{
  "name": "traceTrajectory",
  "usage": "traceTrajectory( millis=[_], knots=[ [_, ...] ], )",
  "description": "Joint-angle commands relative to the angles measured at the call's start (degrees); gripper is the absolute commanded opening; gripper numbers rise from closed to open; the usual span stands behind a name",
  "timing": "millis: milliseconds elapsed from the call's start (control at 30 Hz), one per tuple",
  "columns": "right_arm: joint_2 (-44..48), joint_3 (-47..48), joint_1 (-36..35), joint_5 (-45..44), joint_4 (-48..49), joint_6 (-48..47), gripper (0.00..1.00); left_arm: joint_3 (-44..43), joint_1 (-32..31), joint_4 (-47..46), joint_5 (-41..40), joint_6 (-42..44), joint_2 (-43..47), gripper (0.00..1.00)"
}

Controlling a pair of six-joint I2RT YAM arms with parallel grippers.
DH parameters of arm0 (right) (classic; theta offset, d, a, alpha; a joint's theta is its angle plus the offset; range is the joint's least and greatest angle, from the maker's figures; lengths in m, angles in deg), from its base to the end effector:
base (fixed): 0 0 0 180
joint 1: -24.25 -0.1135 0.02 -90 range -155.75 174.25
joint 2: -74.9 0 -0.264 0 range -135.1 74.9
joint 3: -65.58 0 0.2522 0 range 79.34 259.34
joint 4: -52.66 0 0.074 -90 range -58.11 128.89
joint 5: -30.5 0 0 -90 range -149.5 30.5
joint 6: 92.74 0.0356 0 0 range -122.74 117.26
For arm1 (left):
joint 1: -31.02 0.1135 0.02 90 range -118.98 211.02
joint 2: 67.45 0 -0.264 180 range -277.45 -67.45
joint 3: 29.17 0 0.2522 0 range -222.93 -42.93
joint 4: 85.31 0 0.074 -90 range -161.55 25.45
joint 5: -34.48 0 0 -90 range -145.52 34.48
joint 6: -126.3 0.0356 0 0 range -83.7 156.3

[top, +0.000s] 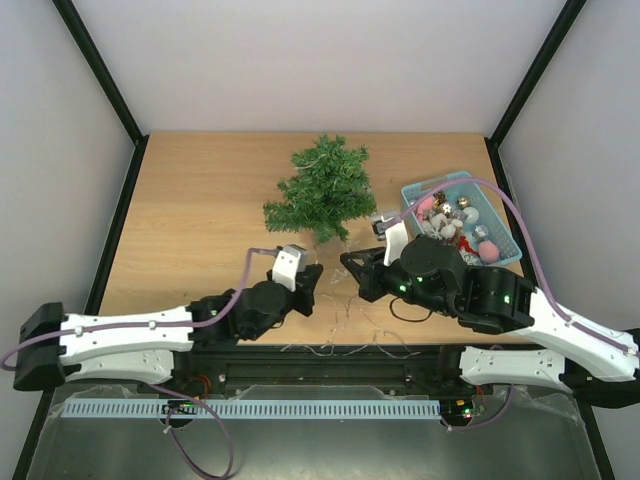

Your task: Decorate the small christmas tree

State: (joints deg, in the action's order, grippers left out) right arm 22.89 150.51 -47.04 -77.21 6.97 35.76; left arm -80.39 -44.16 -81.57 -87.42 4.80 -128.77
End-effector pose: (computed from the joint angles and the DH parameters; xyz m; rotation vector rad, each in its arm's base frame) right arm 0.0662 0.1618 0.4348 -0.3105 1.8958 1.0749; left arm 0.0803 -0.2299 0.2760 0.2969 1.8295 -0.8282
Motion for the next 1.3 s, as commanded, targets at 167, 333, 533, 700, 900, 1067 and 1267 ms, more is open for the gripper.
traceTrajectory(
  millis=[167, 333, 533, 700, 900, 1067, 1267],
  knots=[
    [2.6, -2.0, -0.2, -7.1, -5.5, 1.0, 0.01, 0.1, -0.2, 13.3, -1.9, -3.1, 11.8, 0.02],
    [3.6, -3.3, -0.2, -8.7, -7.9, 1.4, 0.01, -2.8, -0.3, 18.2, -1.6, -2.9, 15.3, 0.02],
    [6.1, -5.4, 0.0, -11.7, -11.2, 3.4, 0.01, -11.2, -0.8, 24.8, -0.9, -0.2, 17.6, 0.02],
    [7.4, -4.1, 0.1, -15.6, -15.3, 4.3, 0.01, -21.5, -1.0, 30.3, 3.8, 1.8, 15.3, 0.02],
    [8.6, -3.3, 0.1, -26.6, -20.9, 5.2, 0.01, -39.3, -2.1, 34.4, 13.1, 5.4, 6.5, 0.02],
    [11.7, -11.5, 0.2, -31.6, -17.9, 6.9, 0.01, -56.7, -2.7, 36.0, 20.6, 8.8, -2.6, 0.02],
    [15.5, -17.3, 0.2, -30.7, -15.6, 8.8, 0.45, -74.2, -2.6, 39.1, 26.1, 10.2, -12.0, 0.03]
  ],
)
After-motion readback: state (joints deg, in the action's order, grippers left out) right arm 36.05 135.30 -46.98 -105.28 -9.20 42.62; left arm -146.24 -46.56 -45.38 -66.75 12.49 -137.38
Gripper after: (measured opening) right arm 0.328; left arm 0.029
